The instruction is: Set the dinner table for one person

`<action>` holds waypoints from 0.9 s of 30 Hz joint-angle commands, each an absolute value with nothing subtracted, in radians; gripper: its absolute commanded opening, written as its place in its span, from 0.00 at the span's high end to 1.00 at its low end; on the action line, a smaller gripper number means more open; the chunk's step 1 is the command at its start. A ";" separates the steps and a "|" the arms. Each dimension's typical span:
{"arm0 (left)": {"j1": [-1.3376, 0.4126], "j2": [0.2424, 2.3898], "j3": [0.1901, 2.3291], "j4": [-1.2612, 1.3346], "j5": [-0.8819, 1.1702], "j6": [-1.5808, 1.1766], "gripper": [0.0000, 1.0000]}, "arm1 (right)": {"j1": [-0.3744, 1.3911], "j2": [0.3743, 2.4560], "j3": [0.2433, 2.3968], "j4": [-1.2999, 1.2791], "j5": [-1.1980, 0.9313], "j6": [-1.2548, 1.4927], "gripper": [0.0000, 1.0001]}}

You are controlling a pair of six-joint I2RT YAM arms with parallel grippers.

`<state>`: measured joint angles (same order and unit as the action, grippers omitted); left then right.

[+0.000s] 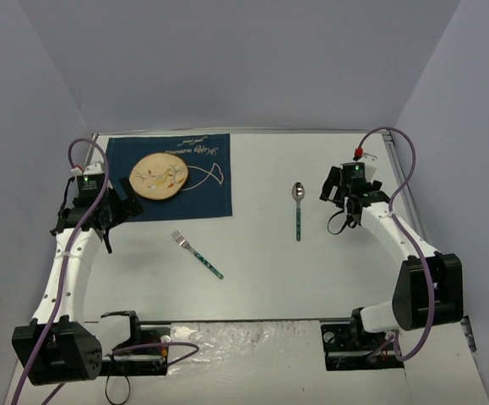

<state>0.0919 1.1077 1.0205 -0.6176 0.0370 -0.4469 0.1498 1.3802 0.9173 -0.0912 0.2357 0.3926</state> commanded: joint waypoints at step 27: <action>0.011 1.091 1.011 -0.660 0.066 -0.399 0.03 | 0.054 1.545 0.859 0.331 0.127 0.132 0.66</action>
